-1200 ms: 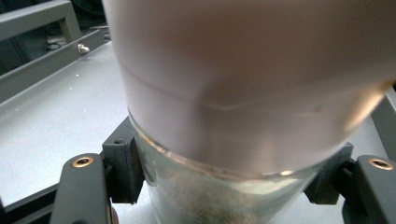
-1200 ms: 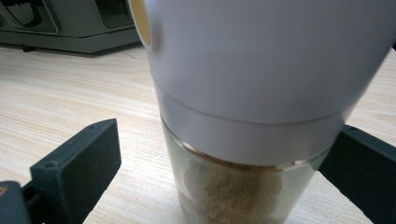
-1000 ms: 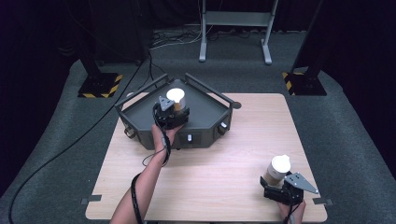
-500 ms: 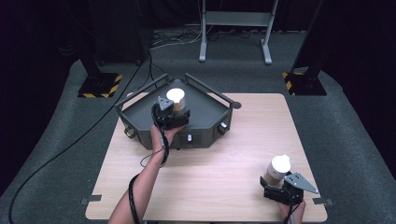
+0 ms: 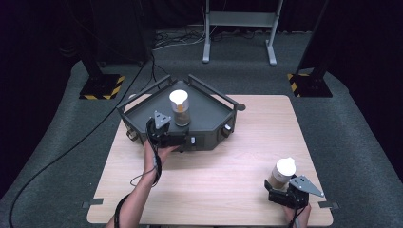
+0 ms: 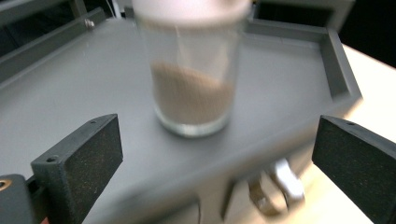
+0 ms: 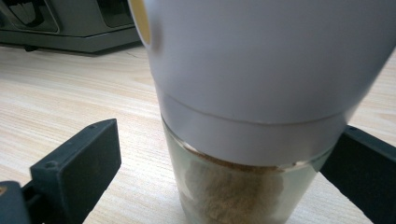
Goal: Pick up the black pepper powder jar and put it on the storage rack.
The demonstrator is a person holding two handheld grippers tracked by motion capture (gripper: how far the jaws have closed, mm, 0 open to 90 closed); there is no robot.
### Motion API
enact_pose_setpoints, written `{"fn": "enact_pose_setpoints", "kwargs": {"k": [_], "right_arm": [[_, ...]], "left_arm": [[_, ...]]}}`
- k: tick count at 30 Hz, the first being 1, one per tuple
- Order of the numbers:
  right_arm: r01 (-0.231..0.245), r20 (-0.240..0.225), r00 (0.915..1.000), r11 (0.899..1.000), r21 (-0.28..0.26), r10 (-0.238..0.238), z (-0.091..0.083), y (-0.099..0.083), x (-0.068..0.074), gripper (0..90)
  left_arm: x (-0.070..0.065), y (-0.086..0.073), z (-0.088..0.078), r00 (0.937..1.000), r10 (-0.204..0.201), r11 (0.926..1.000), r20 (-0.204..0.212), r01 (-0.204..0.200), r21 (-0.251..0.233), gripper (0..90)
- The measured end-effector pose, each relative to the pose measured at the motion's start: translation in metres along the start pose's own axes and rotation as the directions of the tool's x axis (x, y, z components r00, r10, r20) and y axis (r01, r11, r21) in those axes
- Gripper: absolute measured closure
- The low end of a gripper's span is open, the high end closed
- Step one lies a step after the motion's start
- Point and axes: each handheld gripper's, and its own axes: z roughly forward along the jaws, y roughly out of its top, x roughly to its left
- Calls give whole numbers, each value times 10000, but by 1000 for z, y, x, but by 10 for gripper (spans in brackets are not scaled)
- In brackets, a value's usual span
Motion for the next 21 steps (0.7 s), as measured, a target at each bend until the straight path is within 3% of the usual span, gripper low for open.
{"fn": "enact_pose_setpoints", "kwargs": {"k": [7, 10, 18, 21], "right_arm": [[43, 35, 10000, 10000, 23, -43, 0, 0, 1, 0], [55, 51, 10000, 10000, 30, -55, 0, 1, 2, 0], [53, 58, 10000, 10000, 13, -54, 0, 0, 2, 0], [65, 46, 10000, 10000, 12, -65, 0, 0, 2, 0]], "left_arm": [[-8, -37, -20, 9994, 240, 9982, -255, -226, 558, 6], [-10, -52, -22, 9991, 165, 9956, -378, -129, 928, 4], [-16, -86, -22, 9923, 215, 9817, -1219, 21, 1902, 13], [-12, -96, -25, 9904, -18, 9767, -1382, 314, 2123, 14]]}}
